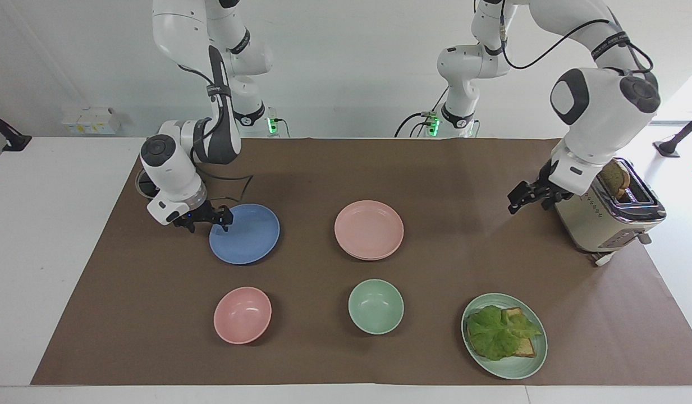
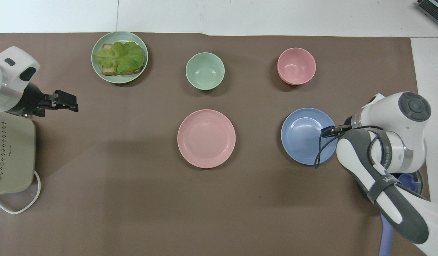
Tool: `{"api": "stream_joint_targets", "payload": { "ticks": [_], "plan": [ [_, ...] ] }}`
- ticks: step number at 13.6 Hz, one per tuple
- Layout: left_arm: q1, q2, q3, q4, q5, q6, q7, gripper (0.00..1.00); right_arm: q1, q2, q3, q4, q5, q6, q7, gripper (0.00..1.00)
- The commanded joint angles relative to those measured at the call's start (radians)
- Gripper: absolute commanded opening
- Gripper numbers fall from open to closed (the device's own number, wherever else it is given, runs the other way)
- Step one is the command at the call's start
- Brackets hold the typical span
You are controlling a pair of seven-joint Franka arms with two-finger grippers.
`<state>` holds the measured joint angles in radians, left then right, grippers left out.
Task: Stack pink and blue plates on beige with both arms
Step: 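Grasp the blue plate's rim with the right gripper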
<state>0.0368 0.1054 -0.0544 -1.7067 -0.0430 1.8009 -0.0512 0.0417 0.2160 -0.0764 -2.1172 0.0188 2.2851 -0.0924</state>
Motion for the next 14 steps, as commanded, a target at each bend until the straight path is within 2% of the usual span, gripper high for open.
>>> {"api": "stream_joint_targets", "payload": {
  "ticks": [1, 2, 5, 7, 11, 14],
  "plan": [
    [0.003, 0.005, -0.010, 0.108, 0.071, -0.106, 0.051, 1.00, -0.020, 0.005, 0.003, -0.007, 0.032, 0.019, -0.084, 0.95],
    [0.003, 0.003, -0.010, 0.134, 0.071, -0.129, 0.051, 1.00, -0.020, 0.006, 0.003, -0.010, 0.032, 0.020, -0.087, 0.75],
    [0.003, -0.018, -0.012, 0.150, 0.069, -0.166, 0.051, 1.00, -0.022, 0.008, 0.003, -0.027, 0.059, 0.044, -0.087, 0.37],
    [0.003, -0.018, -0.010, 0.147, 0.068, -0.161, 0.050, 1.00, -0.020, 0.013, 0.003, -0.027, 0.059, 0.045, -0.087, 0.00],
    [0.003, -0.018, -0.010, 0.147, 0.068, -0.153, 0.048, 1.00, -0.032, 0.019, 0.000, 0.020, 0.059, 0.010, -0.170, 0.00],
    [0.002, -0.018, -0.010, 0.147, 0.065, -0.153, 0.048, 1.00, -0.031, -0.042, 0.000, 0.091, 0.058, -0.123, -0.167, 0.00]
  ]
}}
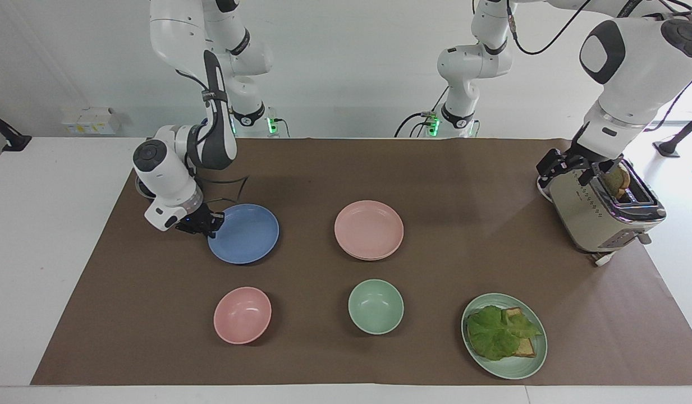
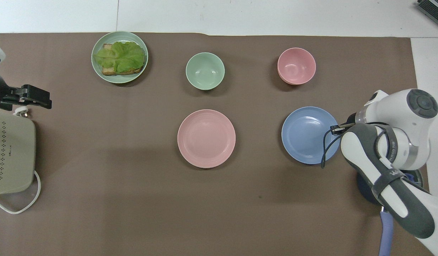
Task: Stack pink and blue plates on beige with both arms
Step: 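Grasp the blue plate's rim with the right gripper, then carry the blue plate onto the pink plate with the right gripper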
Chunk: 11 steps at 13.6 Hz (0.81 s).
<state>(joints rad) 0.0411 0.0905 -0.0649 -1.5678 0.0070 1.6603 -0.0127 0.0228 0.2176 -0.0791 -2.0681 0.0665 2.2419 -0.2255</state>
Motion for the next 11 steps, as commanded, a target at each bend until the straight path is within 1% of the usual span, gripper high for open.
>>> {"api": "stream_joint_targets", "payload": {
  "ticks": [1, 5, 7, 8, 10, 11],
  "plan": [
    [-0.001, -0.003, 0.001, 0.008, 0.014, -0.013, 0.010, 1.00, -0.006, -0.072, 0.002, 0.069, 0.012, -0.134, -0.032, 0.00],
    [-0.003, -0.003, 0.001, 0.008, 0.014, -0.013, 0.010, 1.00, -0.006, -0.159, 0.002, 0.164, 0.012, -0.347, -0.029, 0.00],
    [-0.003, -0.003, 0.001, 0.008, 0.014, -0.013, 0.010, 1.00, -0.006, -0.196, 0.004, 0.178, 0.013, -0.392, -0.017, 0.00],
    [-0.001, -0.003, 0.001, 0.008, 0.014, -0.013, 0.010, 1.00, -0.004, -0.202, 0.005, 0.180, 0.021, -0.410, 0.026, 0.00],
    [-0.001, -0.003, 0.001, 0.008, 0.014, -0.013, 0.010, 1.00, 0.002, -0.204, 0.010, 0.181, 0.139, -0.426, 0.127, 0.00],
    [-0.001, -0.003, 0.001, 0.008, 0.014, -0.013, 0.010, 1.00, 0.031, -0.204, 0.024, 0.181, 0.154, -0.426, 0.165, 0.00]
  ]
}}
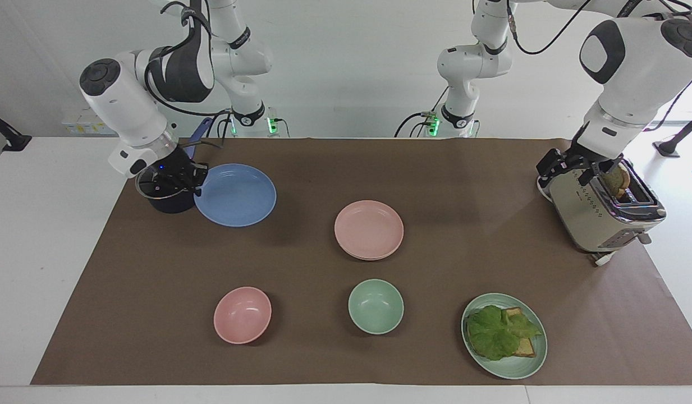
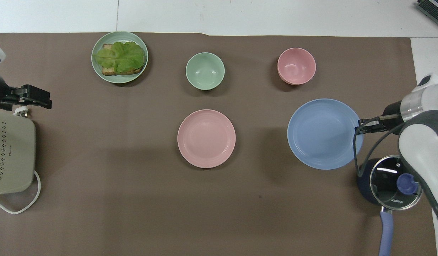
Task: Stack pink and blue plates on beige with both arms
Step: 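Carry the blue plate onto the pink plate with the right gripper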
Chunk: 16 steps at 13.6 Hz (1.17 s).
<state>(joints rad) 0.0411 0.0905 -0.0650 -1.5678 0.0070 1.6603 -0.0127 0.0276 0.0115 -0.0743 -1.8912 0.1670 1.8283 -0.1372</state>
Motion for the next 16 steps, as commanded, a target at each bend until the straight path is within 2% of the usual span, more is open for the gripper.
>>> {"api": "stream_joint_targets", "payload": {
  "ticks": [1, 4, 8, 12, 16],
  "plan": [
    [-0.003, -0.003, 0.001, 0.008, 0.014, -0.013, 0.008, 1.00, 0.064, 0.001, 0.022, 0.004, 0.061, -0.011, 0.131, 0.00],
    [-0.001, -0.003, 0.001, 0.008, 0.014, -0.013, 0.008, 1.00, 0.190, 0.005, 0.030, 0.006, 0.101, 0.014, 0.347, 0.00],
    [-0.001, -0.003, 0.001, 0.006, 0.013, -0.013, 0.010, 1.00, 0.342, 0.059, 0.031, 0.003, 0.146, 0.153, 0.487, 0.00],
    [-0.001, -0.005, 0.001, 0.002, 0.014, -0.013, 0.008, 1.00, 0.428, 0.123, 0.031, -0.005, 0.146, 0.265, 0.534, 0.00],
    [0.000, -0.034, 0.001, -0.032, 0.013, -0.020, 0.008, 1.00, 0.437, 0.143, 0.031, -0.045, 0.146, 0.298, 0.516, 0.00]
  ]
}}
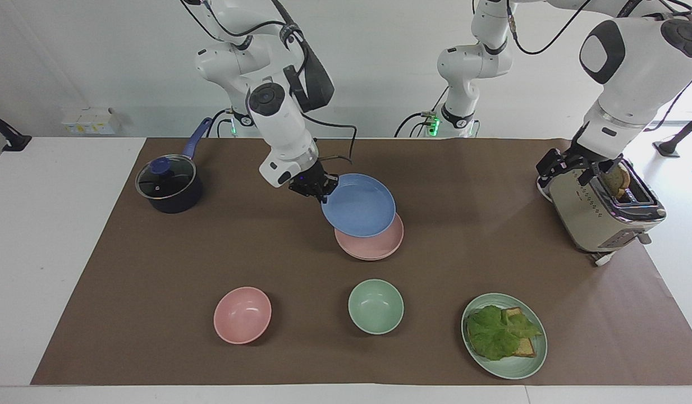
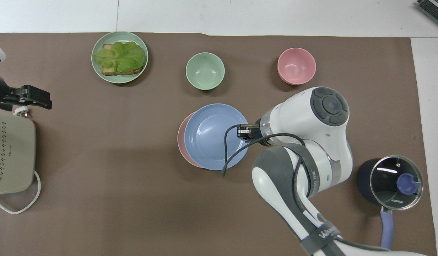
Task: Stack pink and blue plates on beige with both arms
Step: 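Carry the blue plate onto the pink plate with the right gripper, then open the right gripper and lift it off the blue plate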
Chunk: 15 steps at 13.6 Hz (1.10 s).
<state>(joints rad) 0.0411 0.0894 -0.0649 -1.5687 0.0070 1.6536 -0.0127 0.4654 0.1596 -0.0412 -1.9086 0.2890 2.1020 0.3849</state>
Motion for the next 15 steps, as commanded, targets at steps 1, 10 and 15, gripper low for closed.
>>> {"api": "stream_joint_targets", "payload": {
  "ticks": [1, 10, 15],
  "plan": [
    [0.000, -0.036, 0.001, -0.039, 0.013, -0.015, 0.008, 1.00, 0.007, 0.007, -0.002, -0.035, 0.024, 0.048, -0.014, 0.00],
    [-0.001, -0.033, 0.001, -0.033, 0.013, -0.012, 0.008, 1.00, 0.044, 0.104, 0.001, -0.055, 0.025, 0.147, -0.038, 0.00],
    [-0.001, -0.033, 0.001, -0.033, 0.013, -0.012, 0.008, 1.00, 0.042, 0.126, 0.018, -0.055, 0.075, 0.204, -0.047, 0.00]
  ]
}}
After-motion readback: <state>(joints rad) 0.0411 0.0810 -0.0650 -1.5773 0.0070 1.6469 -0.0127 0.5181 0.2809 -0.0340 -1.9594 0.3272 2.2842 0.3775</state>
